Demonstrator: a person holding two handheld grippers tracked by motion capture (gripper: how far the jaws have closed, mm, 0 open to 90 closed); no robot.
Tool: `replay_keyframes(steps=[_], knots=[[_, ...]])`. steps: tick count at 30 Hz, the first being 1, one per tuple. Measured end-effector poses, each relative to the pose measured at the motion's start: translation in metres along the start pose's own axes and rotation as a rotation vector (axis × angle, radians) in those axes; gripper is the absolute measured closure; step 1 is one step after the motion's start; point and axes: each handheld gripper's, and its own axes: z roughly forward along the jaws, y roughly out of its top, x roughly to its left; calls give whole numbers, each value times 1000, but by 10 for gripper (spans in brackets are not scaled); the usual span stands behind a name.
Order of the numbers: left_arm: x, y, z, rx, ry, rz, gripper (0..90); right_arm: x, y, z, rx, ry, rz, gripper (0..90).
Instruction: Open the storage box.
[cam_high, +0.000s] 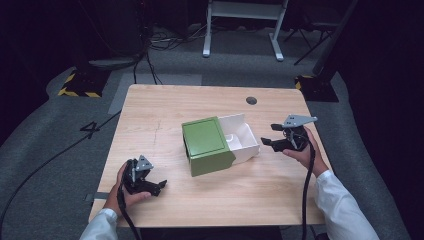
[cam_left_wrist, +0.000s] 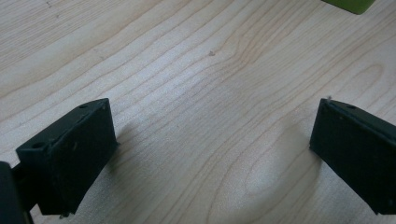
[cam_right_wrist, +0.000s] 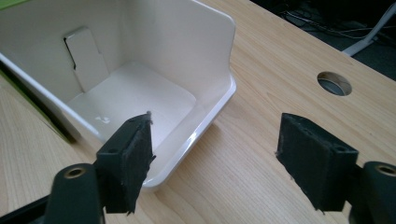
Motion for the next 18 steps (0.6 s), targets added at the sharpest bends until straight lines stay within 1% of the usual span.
replay_keyframes(steps=[4,6,7,11,18], knots=[[0,0,0,1,5,1,6,7,-4,-7,13,-18,-6,223],[0,0,0,1,5,1,6,8,-5,-9,14,-19,-6,222],[0,0,0,0,5,-1,6,9,-8,-13,19,-19,-6,212],[0,0,0,0,5,-1,6,11,-15,-19,28,-35,-12,205],[0,0,0,0,3,0,5,14,-25,-28,45,-46,-10,203]])
